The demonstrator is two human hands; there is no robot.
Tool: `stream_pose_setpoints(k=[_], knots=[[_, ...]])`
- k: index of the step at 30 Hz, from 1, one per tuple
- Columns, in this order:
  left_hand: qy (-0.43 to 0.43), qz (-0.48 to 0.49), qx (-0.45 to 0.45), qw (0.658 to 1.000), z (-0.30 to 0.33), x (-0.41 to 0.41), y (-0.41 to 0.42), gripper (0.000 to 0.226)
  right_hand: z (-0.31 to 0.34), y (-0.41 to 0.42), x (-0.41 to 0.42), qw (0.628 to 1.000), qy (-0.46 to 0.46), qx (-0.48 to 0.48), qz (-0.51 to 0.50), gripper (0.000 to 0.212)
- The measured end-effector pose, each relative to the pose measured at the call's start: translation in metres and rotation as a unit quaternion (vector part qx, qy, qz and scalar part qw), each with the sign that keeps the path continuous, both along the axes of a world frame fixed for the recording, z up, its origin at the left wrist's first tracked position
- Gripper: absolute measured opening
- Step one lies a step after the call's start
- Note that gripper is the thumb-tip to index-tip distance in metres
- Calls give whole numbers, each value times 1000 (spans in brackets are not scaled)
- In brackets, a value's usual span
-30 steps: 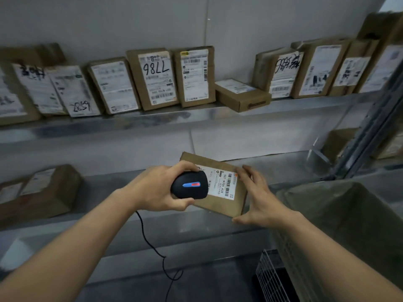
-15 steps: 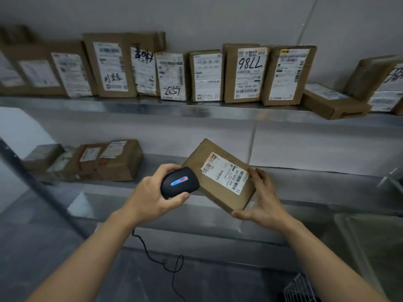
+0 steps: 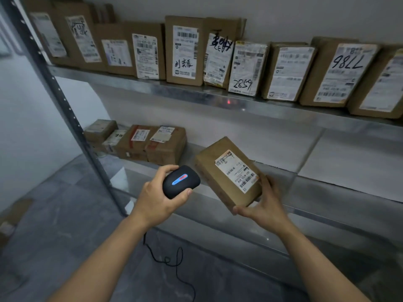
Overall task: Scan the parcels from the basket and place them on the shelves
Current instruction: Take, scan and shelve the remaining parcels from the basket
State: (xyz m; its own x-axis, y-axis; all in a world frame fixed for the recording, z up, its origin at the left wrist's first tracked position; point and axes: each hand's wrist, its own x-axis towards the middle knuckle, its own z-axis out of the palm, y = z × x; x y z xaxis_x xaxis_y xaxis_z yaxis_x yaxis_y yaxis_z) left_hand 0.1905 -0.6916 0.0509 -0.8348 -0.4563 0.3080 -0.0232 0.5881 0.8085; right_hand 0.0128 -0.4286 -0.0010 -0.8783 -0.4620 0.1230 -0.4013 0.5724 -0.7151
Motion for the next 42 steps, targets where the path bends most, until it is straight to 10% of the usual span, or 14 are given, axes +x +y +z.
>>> stream_pose_setpoints(k=[23, 42], knots=[[-44, 82, -3, 996, -17, -76, -68, 54, -46, -132, -80, 992, -89, -18, -88, 125], [-87, -57, 47, 993, -46, -116, -176, 58, -62, -254, -70, 973, -101, 53, -199, 124]])
